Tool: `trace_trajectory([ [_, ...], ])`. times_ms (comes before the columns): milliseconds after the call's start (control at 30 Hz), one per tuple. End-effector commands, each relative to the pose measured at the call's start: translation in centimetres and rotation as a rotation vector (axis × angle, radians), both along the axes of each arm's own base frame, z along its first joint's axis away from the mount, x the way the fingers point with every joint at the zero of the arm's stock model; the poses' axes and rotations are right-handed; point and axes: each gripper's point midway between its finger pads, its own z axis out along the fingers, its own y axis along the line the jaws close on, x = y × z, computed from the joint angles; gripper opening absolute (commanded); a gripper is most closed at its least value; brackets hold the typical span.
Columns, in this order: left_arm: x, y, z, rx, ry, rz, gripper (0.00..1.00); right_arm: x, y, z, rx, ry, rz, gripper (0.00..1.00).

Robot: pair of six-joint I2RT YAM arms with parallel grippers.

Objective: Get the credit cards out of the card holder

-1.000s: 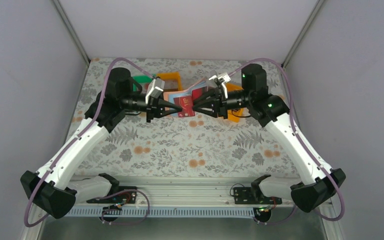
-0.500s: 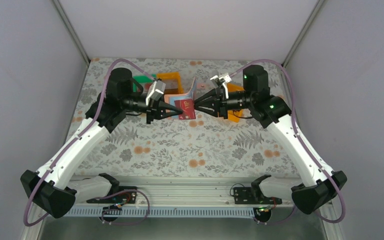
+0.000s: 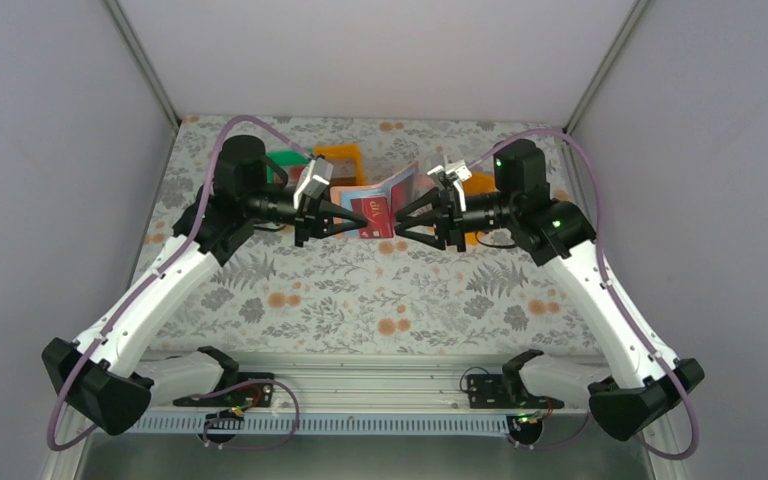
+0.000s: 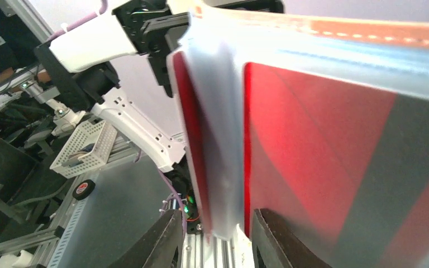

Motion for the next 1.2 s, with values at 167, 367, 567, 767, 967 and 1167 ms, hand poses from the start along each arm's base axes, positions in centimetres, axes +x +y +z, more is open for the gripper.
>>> trace_trajectory([
  [167,0.0,-0.2,1.4,-0.036,-0.057,-0.013,0.02,-1.0,-0.3,0.5,0.039,0.017,0.025,0.33],
  [367,0.2,-0.3,1.1,-0.03,-0.051,-0.005,0.02,-0.1,0.7,0.5,0.068,0.029,0.024,0.22],
  [567,0.3,-0.3,1.1,-0.028,-0.05,-0.003,0.02,0.1,1.2,-0.1,0.05,0.036,0.023,0.12],
  [767,0.5,-0.6,0.6,-0.023,-0.047,0.006,0.02,0.6,2.4,-0.4,0.05,0.063,0.022,0.04],
  [967,0.4,-1.3,0.5,-0.021,-0.025,-0.01,0.02,0.7,3.2,1.2,0.07,-0.01,0.01,0.04],
  [1167,-0.1,-0.9,-0.1,0.003,-0.02,-0.007,0.1,1.1,1.7,1.0,0.041,-0.055,-0.074,0.04],
])
